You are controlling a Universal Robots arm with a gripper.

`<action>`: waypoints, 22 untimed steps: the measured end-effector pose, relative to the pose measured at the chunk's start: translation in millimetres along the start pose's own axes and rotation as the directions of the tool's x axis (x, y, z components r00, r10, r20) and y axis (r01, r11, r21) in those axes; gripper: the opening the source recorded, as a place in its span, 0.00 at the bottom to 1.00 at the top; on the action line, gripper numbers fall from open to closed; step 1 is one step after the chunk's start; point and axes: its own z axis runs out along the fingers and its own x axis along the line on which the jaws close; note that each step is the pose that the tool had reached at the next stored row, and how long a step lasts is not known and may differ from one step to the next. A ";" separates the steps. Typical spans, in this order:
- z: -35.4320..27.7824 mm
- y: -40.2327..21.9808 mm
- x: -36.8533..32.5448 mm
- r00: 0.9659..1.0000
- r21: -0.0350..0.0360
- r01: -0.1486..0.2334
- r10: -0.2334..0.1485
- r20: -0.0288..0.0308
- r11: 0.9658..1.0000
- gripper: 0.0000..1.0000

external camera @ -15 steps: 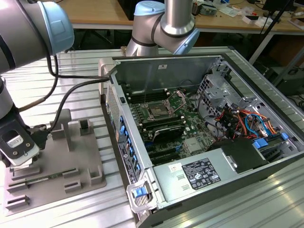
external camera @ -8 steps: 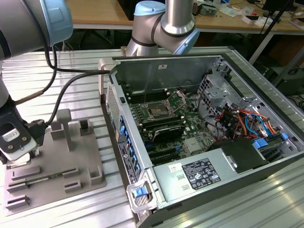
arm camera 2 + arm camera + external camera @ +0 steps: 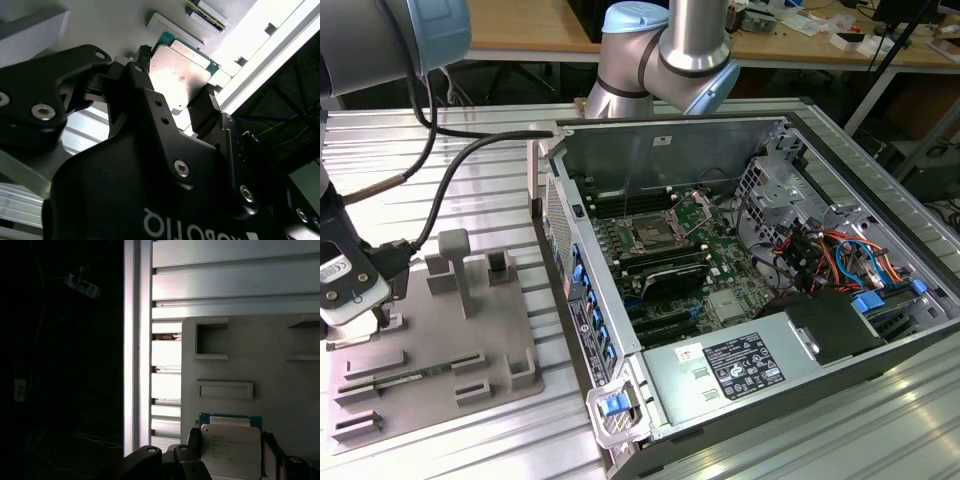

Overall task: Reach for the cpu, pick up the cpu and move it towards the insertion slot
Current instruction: 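Pick up the cpu and move it towards the insertion slot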

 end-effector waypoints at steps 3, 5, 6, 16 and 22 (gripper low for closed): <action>-2.7 0.0 0.0 1.000 0.006 0.000 0.000 0.000 1.000 0.55; -2.8 0.0 0.0 1.000 0.006 0.000 0.000 0.000 1.000 0.55; -2.9 0.0 0.0 1.000 0.006 0.000 0.000 0.000 1.000 0.55; -13.6 -0.4 0.0 1.000 0.006 0.000 0.000 0.000 1.000 0.55; -21.0 -0.7 -0.1 1.000 0.006 0.000 0.000 0.000 1.000 0.55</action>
